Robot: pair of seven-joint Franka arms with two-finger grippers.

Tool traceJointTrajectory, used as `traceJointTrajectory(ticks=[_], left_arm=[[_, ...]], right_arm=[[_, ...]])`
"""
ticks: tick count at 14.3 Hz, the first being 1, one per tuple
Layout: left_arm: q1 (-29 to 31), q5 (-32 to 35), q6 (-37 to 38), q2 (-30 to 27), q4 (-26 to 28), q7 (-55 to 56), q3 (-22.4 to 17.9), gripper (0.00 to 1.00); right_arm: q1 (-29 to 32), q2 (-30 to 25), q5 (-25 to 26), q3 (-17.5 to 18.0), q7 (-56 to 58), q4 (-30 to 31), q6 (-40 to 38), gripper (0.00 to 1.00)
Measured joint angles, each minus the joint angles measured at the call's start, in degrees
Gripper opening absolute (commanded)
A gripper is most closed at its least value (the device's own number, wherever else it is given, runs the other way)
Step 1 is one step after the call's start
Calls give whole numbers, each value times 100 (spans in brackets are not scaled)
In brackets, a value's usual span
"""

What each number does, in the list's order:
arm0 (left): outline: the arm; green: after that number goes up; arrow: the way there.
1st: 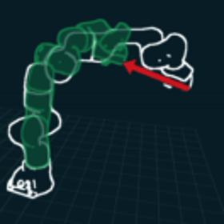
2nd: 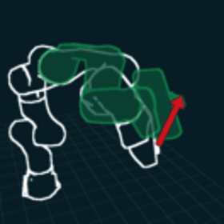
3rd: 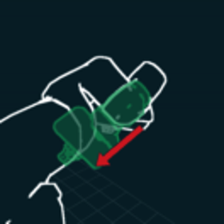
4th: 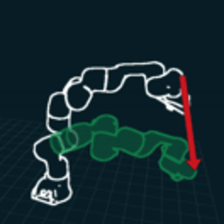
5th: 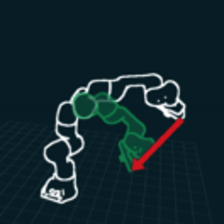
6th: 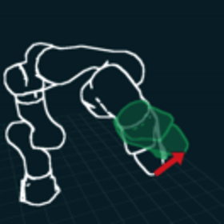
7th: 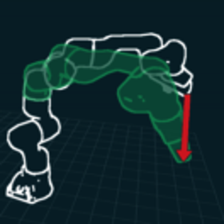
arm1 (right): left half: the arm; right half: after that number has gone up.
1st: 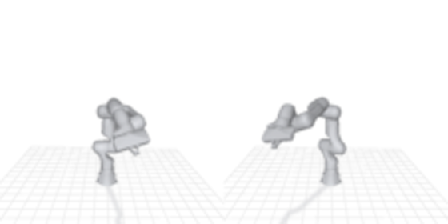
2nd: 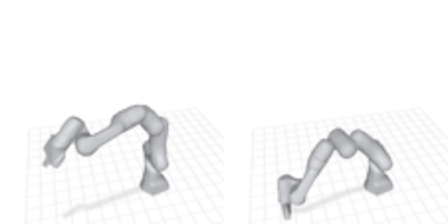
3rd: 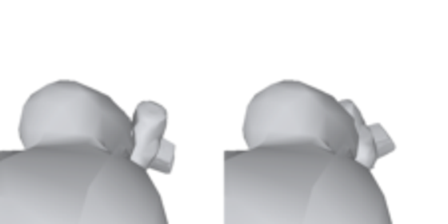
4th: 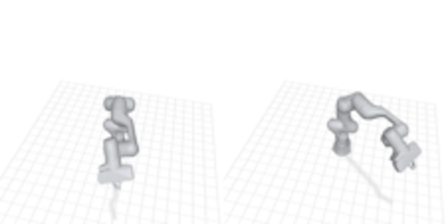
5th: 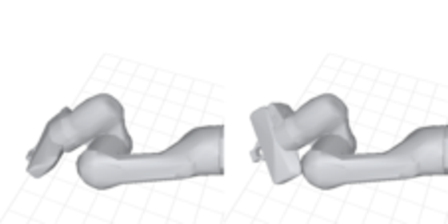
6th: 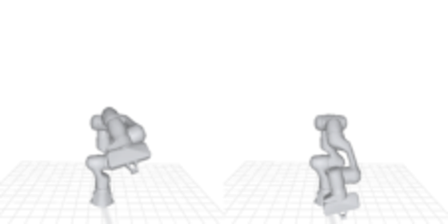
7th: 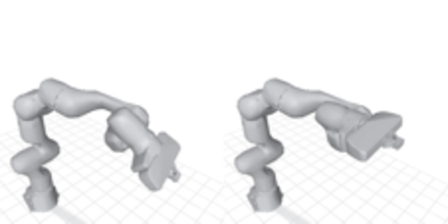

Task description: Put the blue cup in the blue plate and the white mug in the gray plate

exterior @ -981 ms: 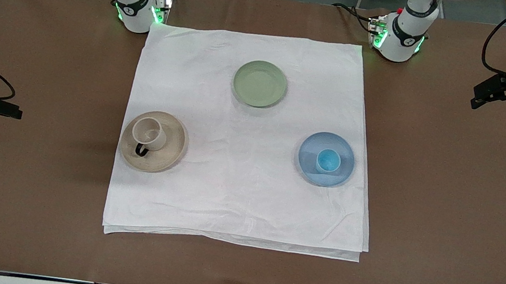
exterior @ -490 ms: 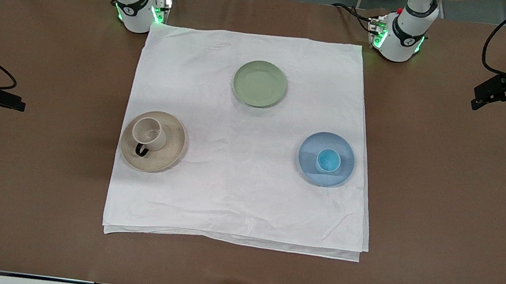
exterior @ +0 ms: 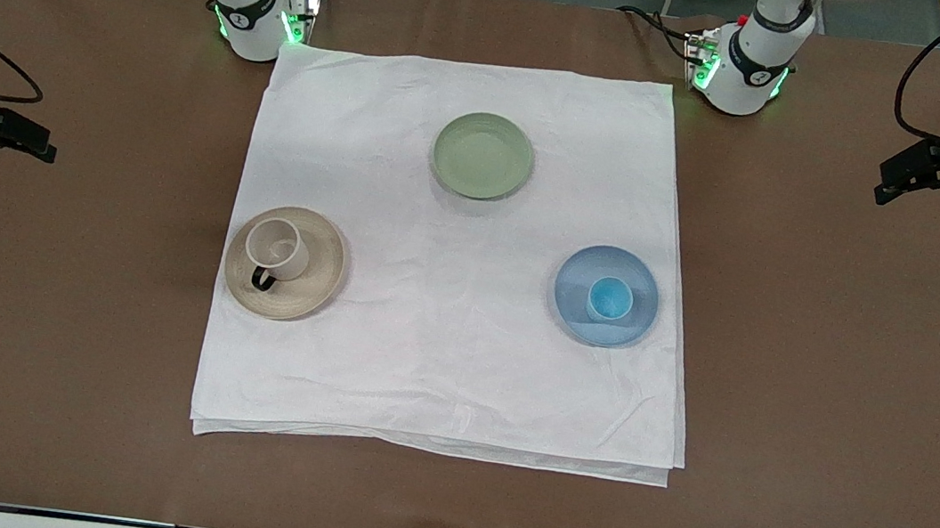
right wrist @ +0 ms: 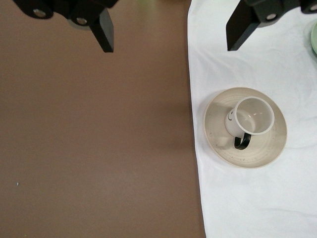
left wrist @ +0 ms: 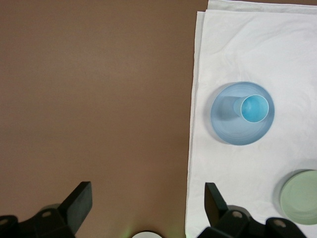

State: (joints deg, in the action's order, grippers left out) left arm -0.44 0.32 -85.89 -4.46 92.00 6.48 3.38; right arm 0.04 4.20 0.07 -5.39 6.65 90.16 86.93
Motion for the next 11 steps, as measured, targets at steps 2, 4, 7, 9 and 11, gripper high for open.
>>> traceJointTrajectory(ticks=[2, 4, 7, 9, 11], left_arm=[[1, 0, -38, 0, 0, 0, 0, 100], [0, 0, -66, 0, 0, 0, 0, 100], [0, 0, -71, 0, 0, 0, 0, 100], [0, 0, -71, 0, 0, 0, 0, 100], [-1, 0, -72, 0, 1, 0, 0, 100]], right_arm=[[30, -240, 1, -29, 0, 141, -55, 100], [50, -461, 1, -59, 2, 206, -172, 100], [50, -780, 1, -62, 2, 244, -381, 100], [50, -913, 1, -62, 2, 264, -418, 100], [50, -935, 1, -60, 2, 270, -394, 100]])
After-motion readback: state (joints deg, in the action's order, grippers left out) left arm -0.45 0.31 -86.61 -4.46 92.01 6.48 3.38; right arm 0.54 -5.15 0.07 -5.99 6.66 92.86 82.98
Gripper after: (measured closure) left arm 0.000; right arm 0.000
